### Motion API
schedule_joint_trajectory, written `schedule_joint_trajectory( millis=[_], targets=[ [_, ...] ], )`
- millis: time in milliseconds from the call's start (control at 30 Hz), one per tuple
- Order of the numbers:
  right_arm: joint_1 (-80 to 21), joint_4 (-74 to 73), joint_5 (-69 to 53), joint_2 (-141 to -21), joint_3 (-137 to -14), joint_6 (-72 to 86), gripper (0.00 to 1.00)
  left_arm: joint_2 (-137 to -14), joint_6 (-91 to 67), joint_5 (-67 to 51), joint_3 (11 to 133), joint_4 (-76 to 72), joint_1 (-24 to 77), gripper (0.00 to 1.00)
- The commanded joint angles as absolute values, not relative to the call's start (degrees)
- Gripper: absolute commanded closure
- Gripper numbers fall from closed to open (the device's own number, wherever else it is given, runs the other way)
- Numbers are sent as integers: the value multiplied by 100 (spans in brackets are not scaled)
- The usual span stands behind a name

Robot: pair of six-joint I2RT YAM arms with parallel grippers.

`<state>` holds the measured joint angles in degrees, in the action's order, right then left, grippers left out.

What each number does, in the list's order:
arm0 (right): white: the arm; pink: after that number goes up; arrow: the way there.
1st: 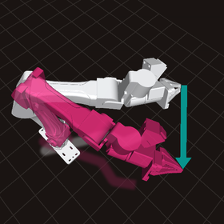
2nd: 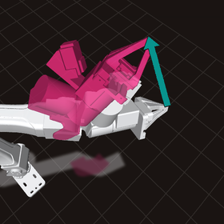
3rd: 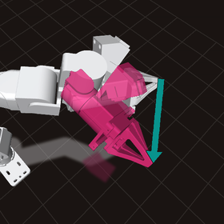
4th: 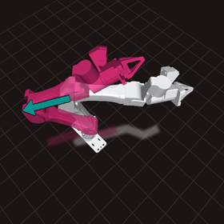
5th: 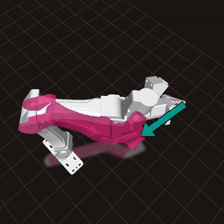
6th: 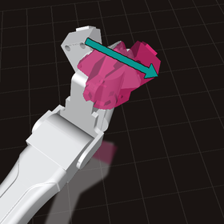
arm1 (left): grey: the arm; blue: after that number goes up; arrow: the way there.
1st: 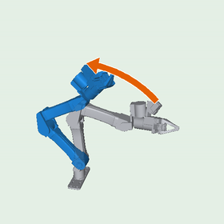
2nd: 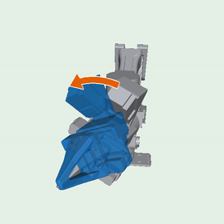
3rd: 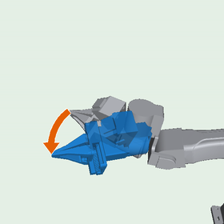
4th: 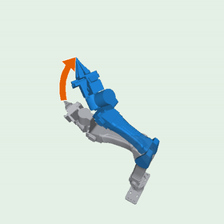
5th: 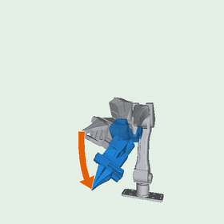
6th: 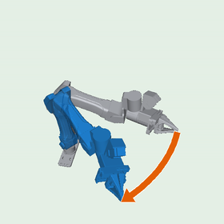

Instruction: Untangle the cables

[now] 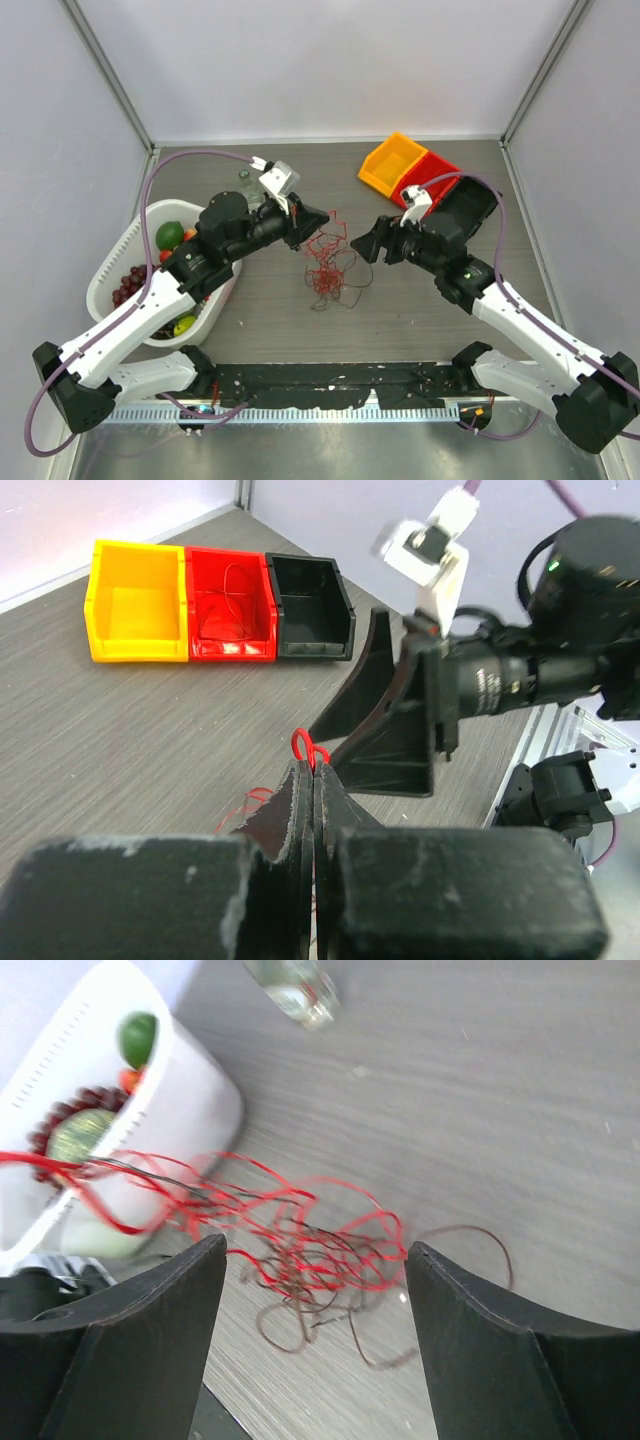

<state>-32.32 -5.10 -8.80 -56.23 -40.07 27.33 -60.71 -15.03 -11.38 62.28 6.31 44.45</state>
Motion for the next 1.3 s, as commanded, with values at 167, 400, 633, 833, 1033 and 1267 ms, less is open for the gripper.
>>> schedule_joint_trajectory(
  millis=[167, 400, 633, 833, 1033, 1267],
  targets=[
    [-3568, 1124, -1380, -5923, -4324, 3295, 23, -5897, -1617, -1204, 6302, 387, 4412, 100],
    [-4104, 1318, -580, -6345, -4403, 3296, 23, -5766, -1679, -1318, 6284, 343, 4412, 100],
    [-4227, 1521, -406, -7031, -4088, 3506, 26, -5318, -1749, -1783, 6161, -113, 4412, 100],
    [-4210, 960, 324, -7742, -3841, 3823, 27, -5063, -2425, -2039, 6678, -588, 4412, 100],
    [-3920, 546, 413, -7832, -3709, 3868, 28, -5282, -3154, -1961, 7619, -887, 4412, 100],
    [-3358, -534, 669, -7410, -3779, 3385, 27, -5484, -3735, -941, 7813, -774, 4412, 100]
  ],
)
